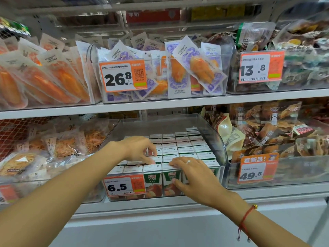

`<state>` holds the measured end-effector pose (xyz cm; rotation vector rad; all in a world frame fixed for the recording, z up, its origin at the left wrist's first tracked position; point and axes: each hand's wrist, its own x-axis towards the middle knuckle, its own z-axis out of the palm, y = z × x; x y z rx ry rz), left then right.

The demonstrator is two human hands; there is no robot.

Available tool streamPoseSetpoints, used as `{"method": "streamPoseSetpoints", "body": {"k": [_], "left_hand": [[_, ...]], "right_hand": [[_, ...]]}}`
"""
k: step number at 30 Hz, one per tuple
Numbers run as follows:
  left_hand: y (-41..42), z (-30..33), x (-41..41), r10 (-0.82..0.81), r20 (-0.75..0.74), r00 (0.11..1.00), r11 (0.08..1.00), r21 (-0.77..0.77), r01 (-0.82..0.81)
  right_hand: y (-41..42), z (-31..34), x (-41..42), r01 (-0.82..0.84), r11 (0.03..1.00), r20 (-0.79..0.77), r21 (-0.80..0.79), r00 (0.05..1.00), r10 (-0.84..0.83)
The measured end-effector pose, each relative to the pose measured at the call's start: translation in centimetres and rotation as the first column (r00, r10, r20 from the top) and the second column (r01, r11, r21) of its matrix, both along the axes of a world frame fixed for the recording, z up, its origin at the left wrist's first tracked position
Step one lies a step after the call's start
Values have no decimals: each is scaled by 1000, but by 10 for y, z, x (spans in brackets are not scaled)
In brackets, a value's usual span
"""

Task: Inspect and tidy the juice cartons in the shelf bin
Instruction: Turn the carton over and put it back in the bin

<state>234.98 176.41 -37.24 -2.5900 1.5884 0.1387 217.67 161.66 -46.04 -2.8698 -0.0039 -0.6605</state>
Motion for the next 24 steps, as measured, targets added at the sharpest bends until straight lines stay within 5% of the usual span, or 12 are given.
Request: {"method": "streamPoseSetpoints", "body": {"k": [7, 15, 20, 24], "left_hand": [[-10, 0, -3, -38, 98, 994, 999, 36, 34], [-15, 2, -7, -37, 151, 988, 984, 176, 10], [2, -8, -1, 36, 38, 999, 999, -11, -36], [13, -10, 1, 46, -26, 999, 951, -306, -52]], "right_hand": [[7, -1, 5, 67, 989, -18, -131, 997, -70], [4, -2, 5, 72, 993, -29, -92, 997, -75], [3, -3, 5, 57, 993, -38, -107, 997, -61], [2, -3, 6, 64, 992, -57, -112, 996, -70]]}}
